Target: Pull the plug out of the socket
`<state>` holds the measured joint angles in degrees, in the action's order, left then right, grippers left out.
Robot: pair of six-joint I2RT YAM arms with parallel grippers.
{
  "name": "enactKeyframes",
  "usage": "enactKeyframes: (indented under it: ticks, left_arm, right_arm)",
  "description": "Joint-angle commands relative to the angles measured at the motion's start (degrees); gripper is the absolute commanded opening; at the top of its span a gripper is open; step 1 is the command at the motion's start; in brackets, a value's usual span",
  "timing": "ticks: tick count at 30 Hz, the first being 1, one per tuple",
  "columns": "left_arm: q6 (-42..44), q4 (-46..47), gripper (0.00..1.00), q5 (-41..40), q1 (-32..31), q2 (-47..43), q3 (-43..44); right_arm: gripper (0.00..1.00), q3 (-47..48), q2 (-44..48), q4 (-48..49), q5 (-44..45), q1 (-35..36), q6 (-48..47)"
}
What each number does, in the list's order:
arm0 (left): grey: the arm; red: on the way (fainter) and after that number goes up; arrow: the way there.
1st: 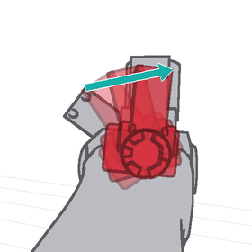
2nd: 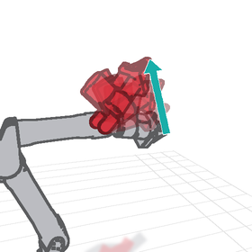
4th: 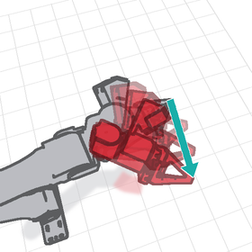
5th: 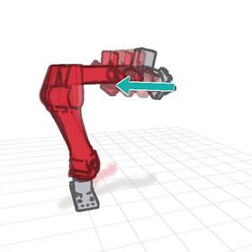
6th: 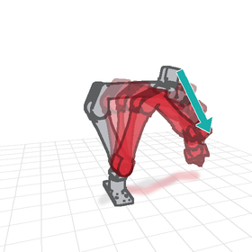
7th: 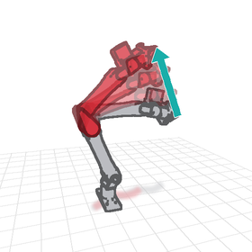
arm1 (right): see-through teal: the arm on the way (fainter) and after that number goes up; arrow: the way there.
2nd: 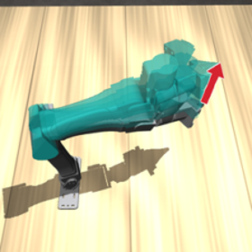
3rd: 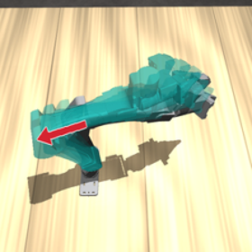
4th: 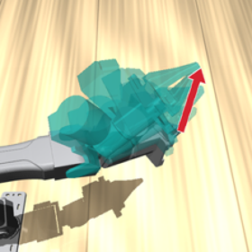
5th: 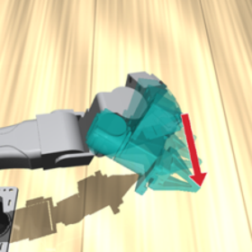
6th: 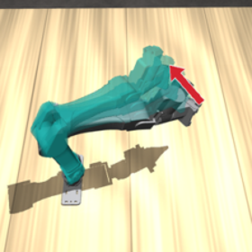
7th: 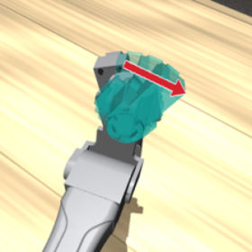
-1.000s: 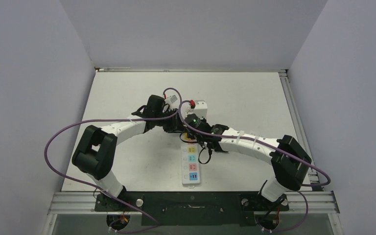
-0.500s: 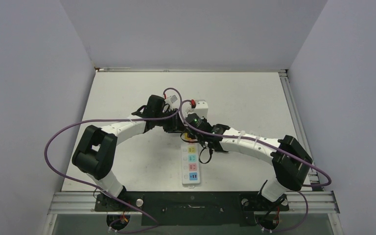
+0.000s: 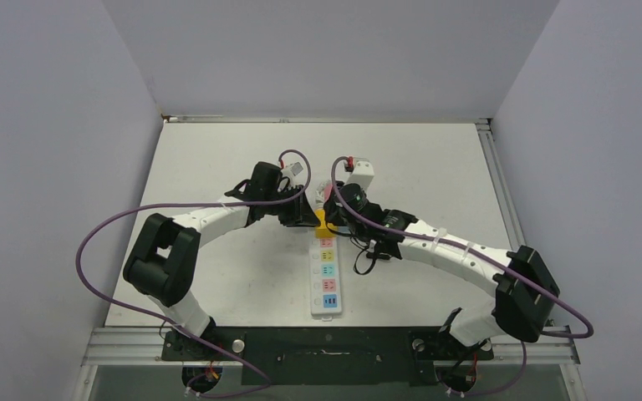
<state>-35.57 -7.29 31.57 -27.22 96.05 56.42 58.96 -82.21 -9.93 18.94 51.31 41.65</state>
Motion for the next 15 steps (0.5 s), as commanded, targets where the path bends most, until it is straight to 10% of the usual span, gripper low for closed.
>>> enactKeyframes:
  ticks: [1, 15]
  left_arm:
    - [4.18, -5.67, 0.25, -8.44, -0.29, 2.89, -1.66]
    - [8.85, 1.48, 0.88, -9.16, -0.20, -13.62, -4.11]
  right_arm:
    - [0.05, -1.55, 5.02, -0.64, 3.36, -1.46, -0.60]
    - [0.06, -16.85, 16.07, -0.14, -17.83, -26.14, -7.38]
